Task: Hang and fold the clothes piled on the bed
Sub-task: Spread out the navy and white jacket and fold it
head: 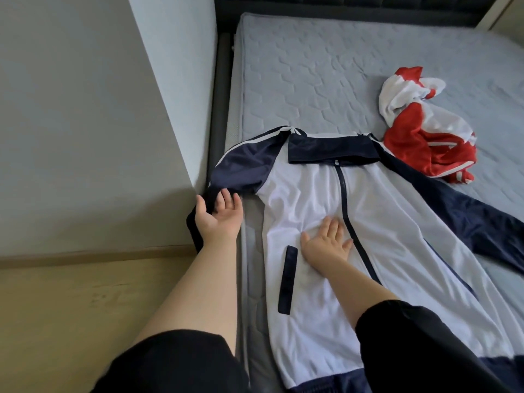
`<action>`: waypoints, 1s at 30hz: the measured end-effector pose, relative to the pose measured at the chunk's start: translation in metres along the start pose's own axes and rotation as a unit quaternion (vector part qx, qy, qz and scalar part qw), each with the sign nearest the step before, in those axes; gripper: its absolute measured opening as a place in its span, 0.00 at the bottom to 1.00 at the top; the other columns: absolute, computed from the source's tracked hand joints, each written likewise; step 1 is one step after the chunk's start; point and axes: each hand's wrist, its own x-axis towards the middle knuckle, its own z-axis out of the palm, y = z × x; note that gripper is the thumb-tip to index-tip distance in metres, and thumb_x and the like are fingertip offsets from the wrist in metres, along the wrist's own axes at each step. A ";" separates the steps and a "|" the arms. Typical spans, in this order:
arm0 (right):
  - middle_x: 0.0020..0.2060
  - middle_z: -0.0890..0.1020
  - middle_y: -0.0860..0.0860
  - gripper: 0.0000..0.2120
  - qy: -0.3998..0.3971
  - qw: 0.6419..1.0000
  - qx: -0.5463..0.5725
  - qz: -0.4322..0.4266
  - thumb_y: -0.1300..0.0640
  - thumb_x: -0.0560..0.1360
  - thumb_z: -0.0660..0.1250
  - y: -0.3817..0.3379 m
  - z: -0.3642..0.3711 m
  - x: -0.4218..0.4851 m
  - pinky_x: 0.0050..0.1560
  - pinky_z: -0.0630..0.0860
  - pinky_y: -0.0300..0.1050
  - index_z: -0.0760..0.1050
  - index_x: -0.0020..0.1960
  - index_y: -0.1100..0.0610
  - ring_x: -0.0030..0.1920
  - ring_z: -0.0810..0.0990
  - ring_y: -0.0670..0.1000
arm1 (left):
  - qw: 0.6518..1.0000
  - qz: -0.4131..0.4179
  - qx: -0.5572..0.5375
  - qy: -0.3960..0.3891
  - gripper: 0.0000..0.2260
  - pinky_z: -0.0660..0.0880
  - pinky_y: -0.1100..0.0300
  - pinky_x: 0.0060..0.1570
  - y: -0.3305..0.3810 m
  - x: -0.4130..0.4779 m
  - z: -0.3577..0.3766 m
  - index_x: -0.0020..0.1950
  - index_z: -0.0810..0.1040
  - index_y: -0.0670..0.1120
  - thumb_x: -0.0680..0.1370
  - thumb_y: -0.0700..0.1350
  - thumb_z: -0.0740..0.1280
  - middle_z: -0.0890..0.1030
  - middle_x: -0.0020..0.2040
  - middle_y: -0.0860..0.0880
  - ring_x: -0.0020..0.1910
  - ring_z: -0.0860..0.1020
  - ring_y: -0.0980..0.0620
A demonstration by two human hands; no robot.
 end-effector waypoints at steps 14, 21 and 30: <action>0.77 0.38 0.53 0.37 -0.025 1.000 0.008 0.010 0.39 0.78 0.46 0.000 -0.005 0.002 0.73 0.36 0.58 0.33 0.77 0.56 0.76 0.36 0.53 | 0.990 0.131 -0.015 0.055 0.19 0.70 0.48 0.63 0.031 -0.025 0.025 0.68 0.72 0.48 0.80 0.53 0.59 0.74 0.66 0.43 0.64 0.73 0.40; 0.76 0.55 0.53 0.35 -0.022 0.983 0.181 -0.032 0.42 0.76 0.58 0.013 -0.025 -0.002 0.73 0.52 0.55 0.52 0.77 0.54 0.76 0.54 0.52 | 0.577 0.531 0.615 0.086 0.16 0.69 0.54 0.52 -0.018 -0.041 0.037 0.57 0.74 0.28 0.81 0.41 0.58 0.77 0.54 0.29 0.54 0.77 0.35; 0.68 0.73 0.59 0.23 -0.068 0.443 0.854 0.264 0.47 0.80 0.51 0.121 -0.089 -0.026 0.56 0.74 0.54 0.67 0.70 0.57 0.61 0.78 0.59 | -0.119 0.191 0.933 -0.282 0.31 0.40 0.43 0.73 -0.082 -0.066 -0.104 0.78 0.50 0.53 0.77 0.43 0.60 0.45 0.79 0.49 0.77 0.40 0.48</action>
